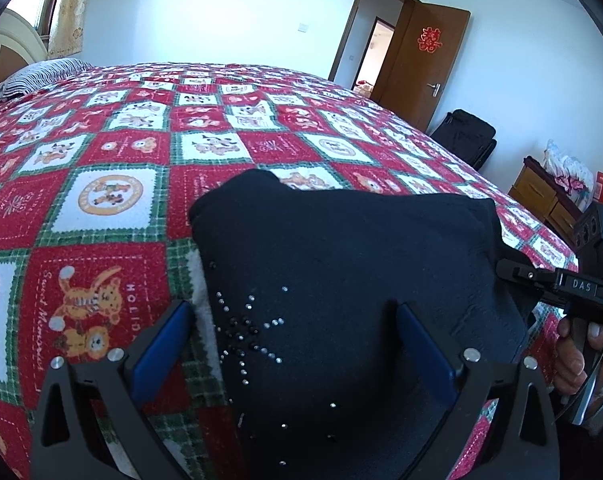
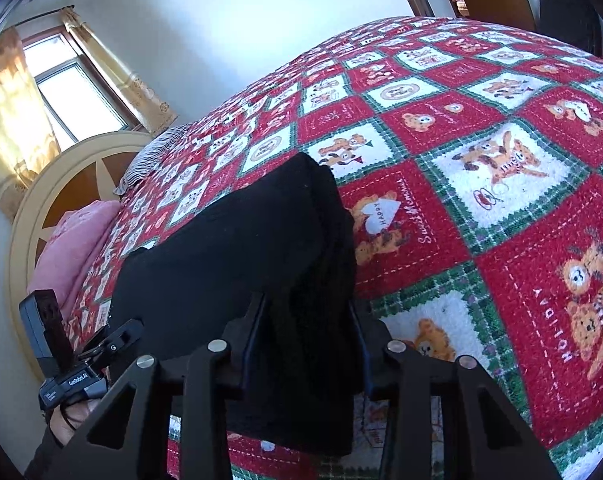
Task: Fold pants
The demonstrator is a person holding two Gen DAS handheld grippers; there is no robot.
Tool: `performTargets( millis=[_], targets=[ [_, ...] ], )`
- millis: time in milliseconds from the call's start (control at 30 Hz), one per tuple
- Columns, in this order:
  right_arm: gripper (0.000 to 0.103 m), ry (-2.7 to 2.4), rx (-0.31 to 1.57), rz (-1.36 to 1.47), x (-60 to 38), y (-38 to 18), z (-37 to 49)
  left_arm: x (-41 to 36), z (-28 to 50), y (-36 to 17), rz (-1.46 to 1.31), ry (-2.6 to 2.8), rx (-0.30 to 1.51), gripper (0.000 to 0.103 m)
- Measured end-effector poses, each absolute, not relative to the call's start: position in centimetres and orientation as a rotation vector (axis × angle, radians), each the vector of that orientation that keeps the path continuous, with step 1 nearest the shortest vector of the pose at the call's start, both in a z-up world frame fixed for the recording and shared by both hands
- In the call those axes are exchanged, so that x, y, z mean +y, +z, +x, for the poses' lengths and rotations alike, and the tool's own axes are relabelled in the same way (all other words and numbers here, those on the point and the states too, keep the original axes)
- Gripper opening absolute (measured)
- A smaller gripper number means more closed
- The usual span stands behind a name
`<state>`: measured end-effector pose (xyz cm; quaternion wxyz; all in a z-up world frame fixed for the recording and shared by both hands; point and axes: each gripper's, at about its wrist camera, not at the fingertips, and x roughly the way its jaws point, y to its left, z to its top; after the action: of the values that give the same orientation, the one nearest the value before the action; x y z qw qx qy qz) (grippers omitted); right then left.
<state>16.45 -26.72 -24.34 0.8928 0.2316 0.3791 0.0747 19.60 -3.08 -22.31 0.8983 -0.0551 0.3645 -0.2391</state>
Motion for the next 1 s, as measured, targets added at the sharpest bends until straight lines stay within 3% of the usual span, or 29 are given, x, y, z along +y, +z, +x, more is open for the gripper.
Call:
performTargets(
  millis=[200,267,300,467,533,633,1000],
  targets=[
    [0.036,0.143,0.777,0.442,-26.2,-24.1,16.3,-2.9,19.5,-22.2,-0.114,-0.498,0.743,0.095],
    [0.035,0.141,0.773,0.434,-26.0,-24.0,16.2,-2.9,19.4,-22.1,-0.114,-0.501,0.734,0.079],
    [0.034,0.141,0.770,0.430,-26.0,-23.9,16.1,-2.9,19.4,-22.0,-0.121,-0.521,0.731,0.063],
    [0.030,0.145,0.751,0.391,-25.1,-23.2,15.5,-2.6,19.4,-21.9,-0.136,-0.532,0.730,0.052],
    [0.029,0.147,0.749,0.383,-25.0,-23.1,15.4,-2.5,19.4,-21.8,-0.147,-0.544,0.725,0.040],
    [0.029,0.151,0.746,0.382,-24.9,-22.9,15.2,-2.2,19.4,-21.6,-0.165,-0.547,0.724,0.031],
    [0.028,0.183,0.715,0.383,-24.0,-21.1,14.2,-0.5,18.7,-20.1,-0.254,-0.584,0.700,0.023]
  ],
)
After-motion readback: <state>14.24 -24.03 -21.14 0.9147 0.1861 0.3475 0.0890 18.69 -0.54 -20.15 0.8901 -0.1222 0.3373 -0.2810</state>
